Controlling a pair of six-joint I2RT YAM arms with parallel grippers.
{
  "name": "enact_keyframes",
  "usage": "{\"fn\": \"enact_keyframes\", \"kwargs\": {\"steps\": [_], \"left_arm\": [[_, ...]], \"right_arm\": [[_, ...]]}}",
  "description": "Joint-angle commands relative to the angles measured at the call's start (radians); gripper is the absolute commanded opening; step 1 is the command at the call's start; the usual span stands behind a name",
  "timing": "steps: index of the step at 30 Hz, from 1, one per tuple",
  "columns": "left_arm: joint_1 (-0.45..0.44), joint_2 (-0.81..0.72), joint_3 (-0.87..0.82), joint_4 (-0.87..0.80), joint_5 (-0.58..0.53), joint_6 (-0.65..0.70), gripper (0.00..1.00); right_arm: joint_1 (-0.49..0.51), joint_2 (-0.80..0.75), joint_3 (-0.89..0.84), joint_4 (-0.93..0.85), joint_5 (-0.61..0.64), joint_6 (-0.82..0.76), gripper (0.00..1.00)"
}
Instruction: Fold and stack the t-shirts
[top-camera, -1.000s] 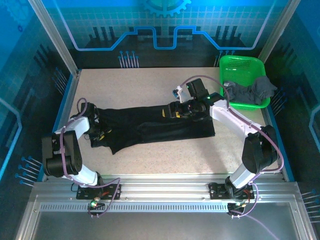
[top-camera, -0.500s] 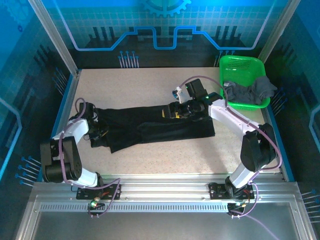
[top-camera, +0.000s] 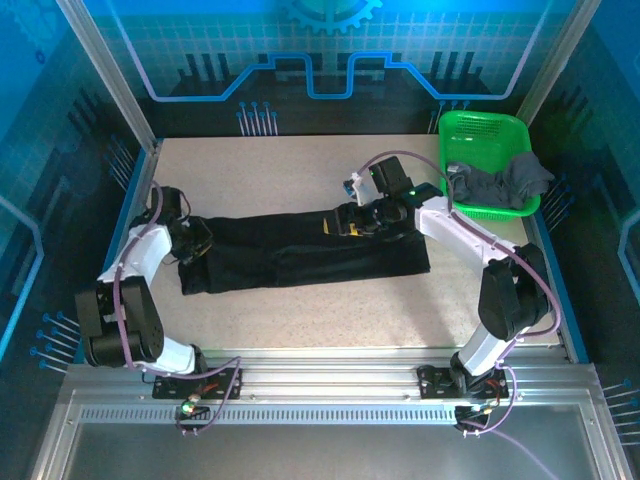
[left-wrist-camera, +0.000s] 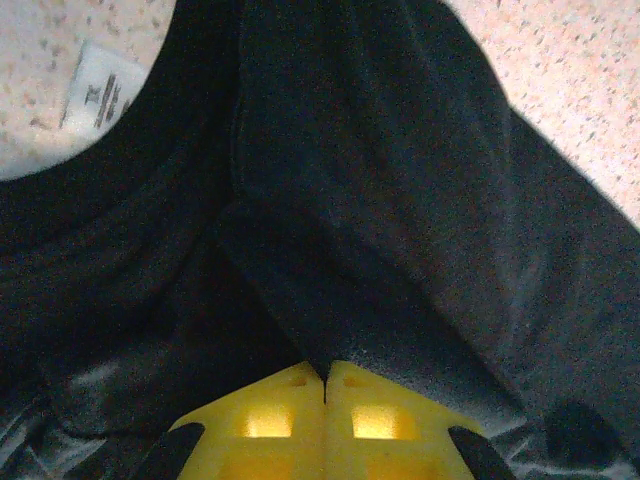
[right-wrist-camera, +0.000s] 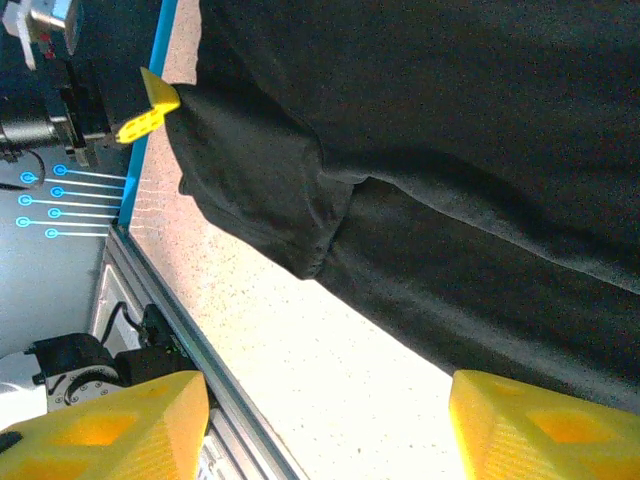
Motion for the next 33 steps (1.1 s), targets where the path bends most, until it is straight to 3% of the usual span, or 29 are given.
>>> {"fn": "enact_keyframes", "kwargs": {"steps": [1, 15, 23, 26, 29, 31, 33], "left_arm": [[0.006, 0.045, 0.064, -0.072, -0.036, 0.010, 0.03], [0.006, 0.255, 0.185, -0.067, -0.147, 0.105, 0.05], [0.007, 0.370, 0.262, -0.039, -0.133, 0.105, 0.16], [0.003, 0.365, 0.273, -0.048, -0.150, 0.078, 0.29], [-0.021, 0.295, 0.250, -0.090, -0.249, 0.023, 0.44], [-0.050, 0.215, 0.215, -0.125, -0.320, -0.026, 0.46], [-0.076, 0.114, 0.144, -0.131, -0.305, -0.122, 0.43]], "right_arm": [[0.012, 0.007, 0.022, -0.027, 0.003, -0.013, 0.65], [0.004, -0.013, -0.008, -0.028, 0.029, -0.008, 0.64], [-0.050, -0.041, -0.086, -0.027, 0.142, 0.007, 0.59], [-0.092, -0.029, -0.076, -0.084, 0.241, -0.012, 0.53], [-0.144, 0.017, -0.029, -0.153, 0.343, -0.039, 0.42], [-0.175, 0.066, 0.019, -0.201, 0.402, -0.063, 0.34], [-0.201, 0.127, 0.075, -0.239, 0.476, -0.089, 0.28]]}}
